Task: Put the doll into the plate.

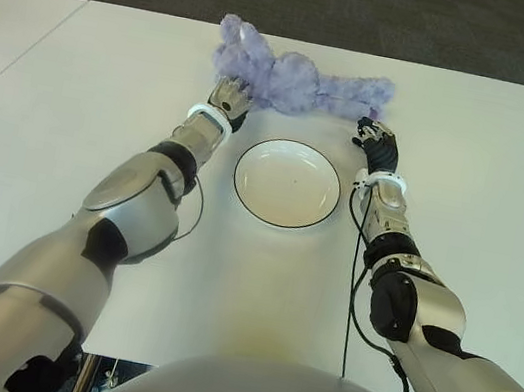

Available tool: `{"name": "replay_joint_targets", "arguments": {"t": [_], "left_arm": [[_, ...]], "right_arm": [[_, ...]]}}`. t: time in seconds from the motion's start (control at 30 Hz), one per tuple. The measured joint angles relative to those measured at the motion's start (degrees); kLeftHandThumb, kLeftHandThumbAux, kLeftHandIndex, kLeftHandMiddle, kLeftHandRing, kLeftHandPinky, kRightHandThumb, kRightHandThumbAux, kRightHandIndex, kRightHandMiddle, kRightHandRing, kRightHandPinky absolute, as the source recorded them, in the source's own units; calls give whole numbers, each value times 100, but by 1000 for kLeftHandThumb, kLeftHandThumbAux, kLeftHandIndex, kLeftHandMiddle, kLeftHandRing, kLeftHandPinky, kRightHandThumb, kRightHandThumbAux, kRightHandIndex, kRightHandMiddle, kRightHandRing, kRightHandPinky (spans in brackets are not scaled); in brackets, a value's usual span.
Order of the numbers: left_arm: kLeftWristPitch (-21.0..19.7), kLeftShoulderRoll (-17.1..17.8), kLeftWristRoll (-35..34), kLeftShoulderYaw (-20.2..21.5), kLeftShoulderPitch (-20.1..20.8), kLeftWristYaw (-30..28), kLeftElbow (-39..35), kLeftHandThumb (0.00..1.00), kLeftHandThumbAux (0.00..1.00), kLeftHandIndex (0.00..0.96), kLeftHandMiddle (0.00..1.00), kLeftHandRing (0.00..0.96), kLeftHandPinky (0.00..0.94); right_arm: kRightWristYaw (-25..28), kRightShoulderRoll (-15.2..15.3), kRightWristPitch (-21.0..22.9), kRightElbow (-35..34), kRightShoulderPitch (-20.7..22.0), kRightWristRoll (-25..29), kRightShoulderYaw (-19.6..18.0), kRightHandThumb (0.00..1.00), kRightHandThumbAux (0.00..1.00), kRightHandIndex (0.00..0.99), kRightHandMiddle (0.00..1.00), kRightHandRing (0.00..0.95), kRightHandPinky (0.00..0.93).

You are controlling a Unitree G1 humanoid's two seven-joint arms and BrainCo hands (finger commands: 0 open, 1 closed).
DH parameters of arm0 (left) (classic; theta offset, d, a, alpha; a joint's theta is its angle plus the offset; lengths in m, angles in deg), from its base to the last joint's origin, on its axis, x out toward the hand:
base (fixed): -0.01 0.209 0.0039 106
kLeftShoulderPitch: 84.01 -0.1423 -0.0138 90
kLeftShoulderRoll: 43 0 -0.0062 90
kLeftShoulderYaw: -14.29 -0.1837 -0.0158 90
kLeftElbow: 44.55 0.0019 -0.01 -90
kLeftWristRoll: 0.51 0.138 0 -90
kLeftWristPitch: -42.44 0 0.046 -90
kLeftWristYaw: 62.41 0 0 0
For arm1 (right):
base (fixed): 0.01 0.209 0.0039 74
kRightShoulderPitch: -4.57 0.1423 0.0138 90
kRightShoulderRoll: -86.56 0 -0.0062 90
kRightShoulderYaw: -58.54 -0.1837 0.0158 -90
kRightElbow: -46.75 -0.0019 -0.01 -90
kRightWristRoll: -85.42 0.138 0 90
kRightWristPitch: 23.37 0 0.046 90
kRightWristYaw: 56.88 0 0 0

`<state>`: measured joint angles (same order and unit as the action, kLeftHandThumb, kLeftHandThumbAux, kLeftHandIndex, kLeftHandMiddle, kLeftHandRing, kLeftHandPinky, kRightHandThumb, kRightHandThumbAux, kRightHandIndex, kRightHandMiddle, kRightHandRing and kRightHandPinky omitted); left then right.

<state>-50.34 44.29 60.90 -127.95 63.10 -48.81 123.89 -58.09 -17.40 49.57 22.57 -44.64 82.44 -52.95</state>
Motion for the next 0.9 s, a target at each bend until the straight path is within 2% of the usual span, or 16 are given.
{"name": "replay_joint_targets", "arguments": {"t": [0.3,0.33,0.37,0.4,0.63,0.9], "left_arm": [[105,220,235,-456,37,-21,-199,676,721,399,85,50,0],[125,253,249,-493,38,-21,-231,377,717,119,70,44,0],[152,292,273,-524,37,-21,-281,293,717,48,66,42,0],[183,331,284,-543,37,-21,-337,250,716,21,62,41,0],[408,800,394,-717,0,-44,-1022,177,716,9,57,40,0],[600,1726,399,-620,-285,-609,-2661,193,698,10,69,66,0]], "right_arm": [[-102,-15,-126,40,-19,-29,70,690,739,397,183,160,168],[-114,-13,-134,47,-19,-32,82,689,739,397,180,161,170],[-128,-11,-148,56,-19,-41,101,689,739,397,180,161,171],[-146,-9,-171,67,-21,-52,122,689,739,397,179,162,173],[-256,3,-291,119,-33,-130,255,689,738,398,178,161,167],[-325,15,-394,141,-50,-158,350,688,738,397,164,142,147]]}}
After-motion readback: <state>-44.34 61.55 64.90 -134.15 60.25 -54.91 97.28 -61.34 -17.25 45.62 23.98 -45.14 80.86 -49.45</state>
